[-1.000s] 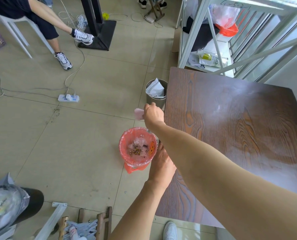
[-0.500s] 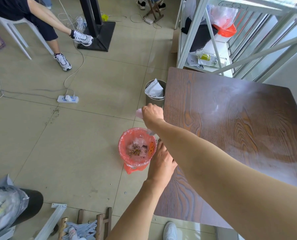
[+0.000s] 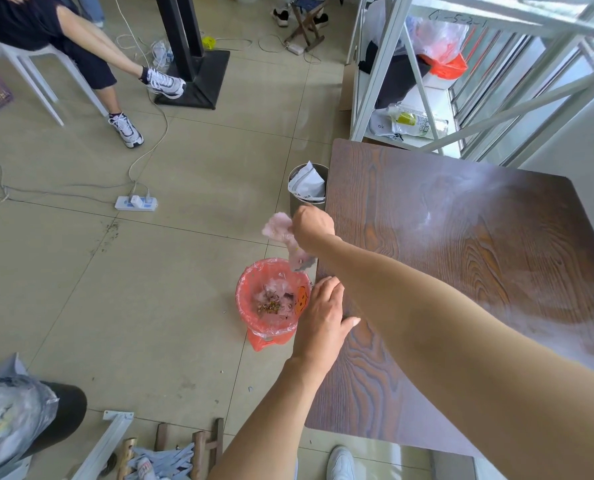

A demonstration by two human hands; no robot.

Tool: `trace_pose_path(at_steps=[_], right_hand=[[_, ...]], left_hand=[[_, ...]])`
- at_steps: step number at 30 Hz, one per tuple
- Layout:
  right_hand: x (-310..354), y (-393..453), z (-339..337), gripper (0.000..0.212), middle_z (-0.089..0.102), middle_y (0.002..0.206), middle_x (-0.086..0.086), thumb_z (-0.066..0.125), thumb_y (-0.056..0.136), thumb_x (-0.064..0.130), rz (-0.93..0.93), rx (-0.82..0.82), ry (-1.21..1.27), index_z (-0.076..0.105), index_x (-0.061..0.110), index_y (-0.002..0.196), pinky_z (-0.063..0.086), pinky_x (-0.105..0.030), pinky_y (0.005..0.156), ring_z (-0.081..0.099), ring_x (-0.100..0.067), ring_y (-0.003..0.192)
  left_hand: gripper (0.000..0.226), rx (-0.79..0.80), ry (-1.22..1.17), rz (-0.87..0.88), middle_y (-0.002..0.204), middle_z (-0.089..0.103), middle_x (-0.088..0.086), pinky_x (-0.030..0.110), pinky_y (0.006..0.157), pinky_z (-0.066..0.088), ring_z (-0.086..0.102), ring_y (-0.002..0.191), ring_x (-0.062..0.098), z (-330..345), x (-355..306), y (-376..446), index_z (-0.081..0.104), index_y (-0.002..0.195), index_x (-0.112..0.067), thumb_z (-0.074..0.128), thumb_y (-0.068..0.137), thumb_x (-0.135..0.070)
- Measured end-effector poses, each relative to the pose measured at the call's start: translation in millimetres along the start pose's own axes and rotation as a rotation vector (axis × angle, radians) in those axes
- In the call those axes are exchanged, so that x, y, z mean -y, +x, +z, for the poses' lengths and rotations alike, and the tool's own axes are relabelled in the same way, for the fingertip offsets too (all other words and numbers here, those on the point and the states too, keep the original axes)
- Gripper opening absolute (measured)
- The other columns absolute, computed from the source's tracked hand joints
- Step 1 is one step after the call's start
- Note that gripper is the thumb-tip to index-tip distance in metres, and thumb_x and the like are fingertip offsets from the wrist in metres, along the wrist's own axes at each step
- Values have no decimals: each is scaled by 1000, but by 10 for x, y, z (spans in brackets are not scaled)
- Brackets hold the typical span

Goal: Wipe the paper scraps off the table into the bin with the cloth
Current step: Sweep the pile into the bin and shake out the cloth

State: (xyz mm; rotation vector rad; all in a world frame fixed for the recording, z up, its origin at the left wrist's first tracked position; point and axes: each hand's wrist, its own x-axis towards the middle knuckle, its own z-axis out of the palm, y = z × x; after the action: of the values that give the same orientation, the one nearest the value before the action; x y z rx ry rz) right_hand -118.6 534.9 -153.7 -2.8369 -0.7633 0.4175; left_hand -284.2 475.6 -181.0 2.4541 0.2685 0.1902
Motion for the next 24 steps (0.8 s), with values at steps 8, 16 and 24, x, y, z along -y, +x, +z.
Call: trace_pose_path(at_steps=[8, 16, 24], right_hand=[[-241, 44, -337, 48, 36, 54, -2, 54, 93, 18, 82, 48, 273, 33, 14, 50, 32, -27, 53, 42, -23, 68], [-175, 52, -399, 33, 66, 73, -8, 51, 90, 18, 144, -5, 340, 46, 13, 57, 35, -24, 43, 56, -23, 63], [119, -70, 33, 13, 57, 77, -12, 47, 91, 11, 51, -102, 288, 54, 7, 81, 41, -32, 61, 55, -29, 75]], left_hand=[[62, 20, 62, -9, 138, 46, 7, 27, 113, 29, 38, 132, 20, -92, -96, 8, 50, 133, -2, 71, 81, -30], [62, -12, 68, 16, 139, 45, 6, 27, 114, 28, 37, 133, 20, -100, -113, 12, 49, 134, -2, 69, 83, -30], [39, -30, 68, 53, 120, 58, 8, 29, 107, 36, 50, 123, 25, -80, -53, -11, 60, 118, -6, 59, 80, -13]])
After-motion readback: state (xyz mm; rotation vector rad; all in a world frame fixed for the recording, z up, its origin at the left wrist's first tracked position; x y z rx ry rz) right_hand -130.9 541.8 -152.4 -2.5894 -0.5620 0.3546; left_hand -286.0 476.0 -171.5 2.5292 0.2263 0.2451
